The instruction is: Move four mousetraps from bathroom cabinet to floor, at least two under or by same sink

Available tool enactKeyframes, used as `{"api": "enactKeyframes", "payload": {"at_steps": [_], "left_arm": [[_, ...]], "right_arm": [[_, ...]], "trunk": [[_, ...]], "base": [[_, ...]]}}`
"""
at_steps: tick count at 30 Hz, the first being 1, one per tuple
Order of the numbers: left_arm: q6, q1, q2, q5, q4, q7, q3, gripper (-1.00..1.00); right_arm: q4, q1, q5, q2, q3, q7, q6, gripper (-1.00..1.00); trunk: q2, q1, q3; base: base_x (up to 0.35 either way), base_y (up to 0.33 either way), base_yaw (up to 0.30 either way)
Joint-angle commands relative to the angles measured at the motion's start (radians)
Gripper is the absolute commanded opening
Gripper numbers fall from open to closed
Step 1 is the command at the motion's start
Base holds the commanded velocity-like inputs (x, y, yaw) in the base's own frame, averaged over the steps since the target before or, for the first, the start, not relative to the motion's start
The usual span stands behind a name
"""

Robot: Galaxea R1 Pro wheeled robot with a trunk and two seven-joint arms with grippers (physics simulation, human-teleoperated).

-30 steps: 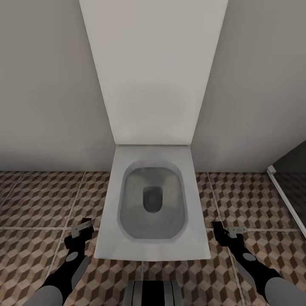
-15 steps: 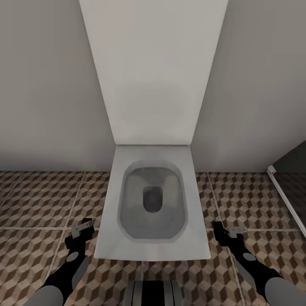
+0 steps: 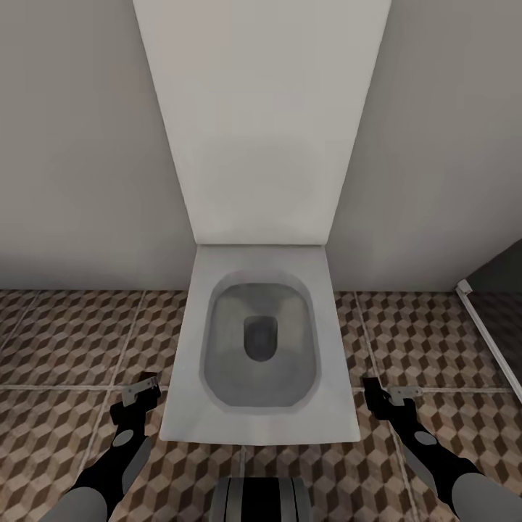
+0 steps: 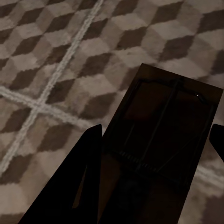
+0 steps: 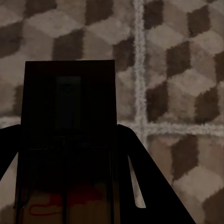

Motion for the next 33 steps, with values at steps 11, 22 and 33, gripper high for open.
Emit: {"api": "enactKeyframes", "payload": {"at_steps": [11, 22, 33], "left_arm": [[-0.005, 0.000, 0.001, 0.007, 0.001, 0.003, 0.001, -1.00], [-0.005, 0.000, 0.000, 0.007, 0.002, 0.002, 0.000, -1.00], [-0.005, 0.000, -0.001, 0.007, 0.002, 0.004, 0.000, -1.00]], "right_arm": [[0.000, -0.001, -0.011, -0.001, 0.008, -0.001, -0.003, -1.00], [0.000, -0.001, -0.010, -0.001, 0.008, -0.001, -0.003, -1.00], [0.000, -0.001, -0.010, -0.001, 0.008, -0.001, -0.003, -1.00]], "trunk": [[0.000, 0.000, -0.001], [-0.001, 0.001, -0.012], [-0.001, 0.001, -0.012]], "base": [[0.000, 0.000, 0.000], [0.000, 0.000, 0.000], [0.000, 0.000, 0.000]]}}
